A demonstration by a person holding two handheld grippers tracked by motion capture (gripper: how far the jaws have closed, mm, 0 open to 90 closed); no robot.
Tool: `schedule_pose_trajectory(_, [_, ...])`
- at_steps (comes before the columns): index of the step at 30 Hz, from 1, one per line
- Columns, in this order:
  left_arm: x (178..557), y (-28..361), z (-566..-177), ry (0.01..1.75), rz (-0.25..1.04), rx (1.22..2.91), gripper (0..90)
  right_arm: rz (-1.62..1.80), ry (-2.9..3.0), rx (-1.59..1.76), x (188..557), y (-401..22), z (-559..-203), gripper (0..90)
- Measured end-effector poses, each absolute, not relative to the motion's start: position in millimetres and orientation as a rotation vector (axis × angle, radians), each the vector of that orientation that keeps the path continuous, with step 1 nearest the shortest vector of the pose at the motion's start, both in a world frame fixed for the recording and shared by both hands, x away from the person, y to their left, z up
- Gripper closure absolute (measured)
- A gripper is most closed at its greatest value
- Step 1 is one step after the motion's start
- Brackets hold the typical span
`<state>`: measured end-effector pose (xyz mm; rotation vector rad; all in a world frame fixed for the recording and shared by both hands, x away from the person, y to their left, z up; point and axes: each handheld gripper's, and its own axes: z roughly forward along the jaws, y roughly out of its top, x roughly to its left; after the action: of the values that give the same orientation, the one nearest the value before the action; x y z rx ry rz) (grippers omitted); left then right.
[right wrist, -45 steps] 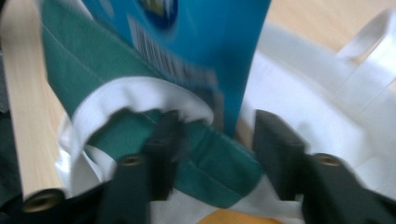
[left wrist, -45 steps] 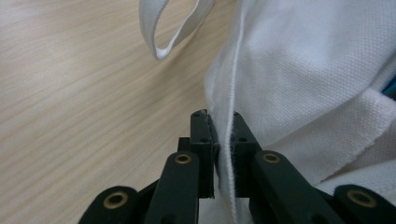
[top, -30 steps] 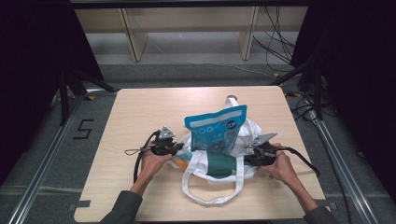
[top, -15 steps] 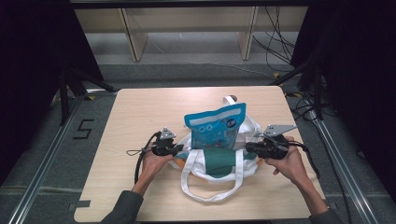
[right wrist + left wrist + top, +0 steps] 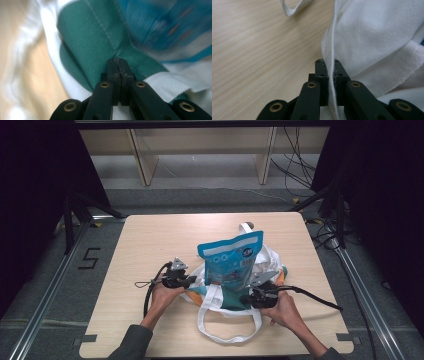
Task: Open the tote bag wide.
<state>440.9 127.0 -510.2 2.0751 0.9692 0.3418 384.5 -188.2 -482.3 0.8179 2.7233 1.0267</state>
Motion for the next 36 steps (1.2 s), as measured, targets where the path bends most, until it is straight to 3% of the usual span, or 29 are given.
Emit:
schedule_pose_trajectory(10, [440,131,-506,0.979,0.328,2.067,82.0,1.043,2.725,0.839,387,-188,-489,89.7])
schedule_pose_trajectory(12, [438,133,-502,0.981,0.318,2.045,80.9,1.099,2.722,0.831,387,-196,-476,84.3])
schedule_pose_trajectory(17, [436,138,-491,0.979,0.344,2.016,74.4,1.247,2.486,0.89,396,-239,-427,84.3])
schedule_pose_trajectory(20, [435,145,-478,1.006,0.331,1.9,70.6,1.235,2.383,0.937,409,-262,-415,84.6])
schedule_pose_trajectory(26, [437,138,-458,0.954,0.293,1.834,74.9,1.233,2.394,0.928,443,-265,-419,86.5])
schedule_pose_trajectory(36, [430,125,-479,0.909,0.279,1.981,83.6,1.161,2.452,0.954,498,-239,-440,90.0])
